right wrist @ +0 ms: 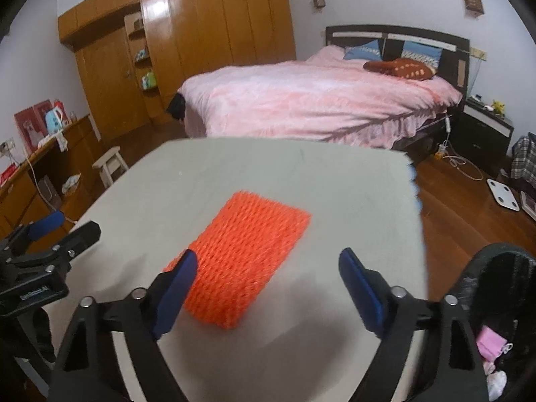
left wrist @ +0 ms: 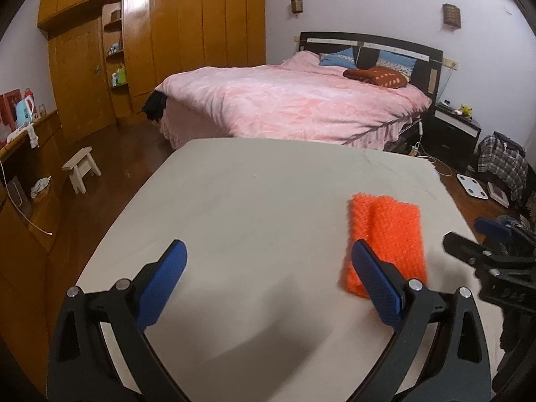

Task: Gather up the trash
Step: 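Move both tools back over the table toward the orange mesh pad, then grasp one orange mesh pad with the right tool while the left tool grasps the other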

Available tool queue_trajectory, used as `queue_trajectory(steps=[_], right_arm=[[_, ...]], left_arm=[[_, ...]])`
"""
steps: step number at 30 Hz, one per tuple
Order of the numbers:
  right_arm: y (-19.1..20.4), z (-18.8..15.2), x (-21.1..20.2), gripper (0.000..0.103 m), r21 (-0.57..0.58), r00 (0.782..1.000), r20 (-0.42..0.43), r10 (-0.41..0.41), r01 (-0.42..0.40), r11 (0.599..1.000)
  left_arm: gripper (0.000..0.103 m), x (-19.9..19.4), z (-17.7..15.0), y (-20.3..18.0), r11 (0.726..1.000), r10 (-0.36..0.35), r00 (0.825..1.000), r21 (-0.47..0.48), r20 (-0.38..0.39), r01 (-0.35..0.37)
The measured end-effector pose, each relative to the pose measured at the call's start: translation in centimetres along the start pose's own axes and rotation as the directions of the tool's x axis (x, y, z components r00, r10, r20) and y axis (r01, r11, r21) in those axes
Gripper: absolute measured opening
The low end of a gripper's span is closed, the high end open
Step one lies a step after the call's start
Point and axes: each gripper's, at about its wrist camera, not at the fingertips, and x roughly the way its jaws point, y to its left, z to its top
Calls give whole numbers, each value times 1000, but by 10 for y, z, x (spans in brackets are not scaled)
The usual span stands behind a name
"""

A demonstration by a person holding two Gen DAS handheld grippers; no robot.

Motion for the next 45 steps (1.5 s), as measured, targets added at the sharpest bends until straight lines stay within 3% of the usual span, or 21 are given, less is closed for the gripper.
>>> queue_trajectory(steps=[12, 20, 22, 31, 45], right_arm=[[16, -12, 38, 51, -37, 995, -95, 27, -31, 999], [24, -10, 33, 18, -60, 991, -95, 95, -101, 993], [25, -9, 29, 15, -60, 989, -92, 119, -125, 990], [10, 1, 1, 14, -36, 984, -46, 174, -176, 984], [-45, 1, -24, 14, 49, 997, -20, 80, -79, 996]], left_arm=[[96, 13, -8, 15, 1000, 8, 1000, -26, -19, -8], [96, 15, -14, 17, 999, 7, 1000, -36, -28, -8], [96, 15, -14, 16, 999, 7, 1000, -37, -29, -8], [96, 11, -13, 5, 1000, -16, 1000, -26, -23, 16], [96, 27, -15, -50, 993, -112, 992, 21, -55, 114]])
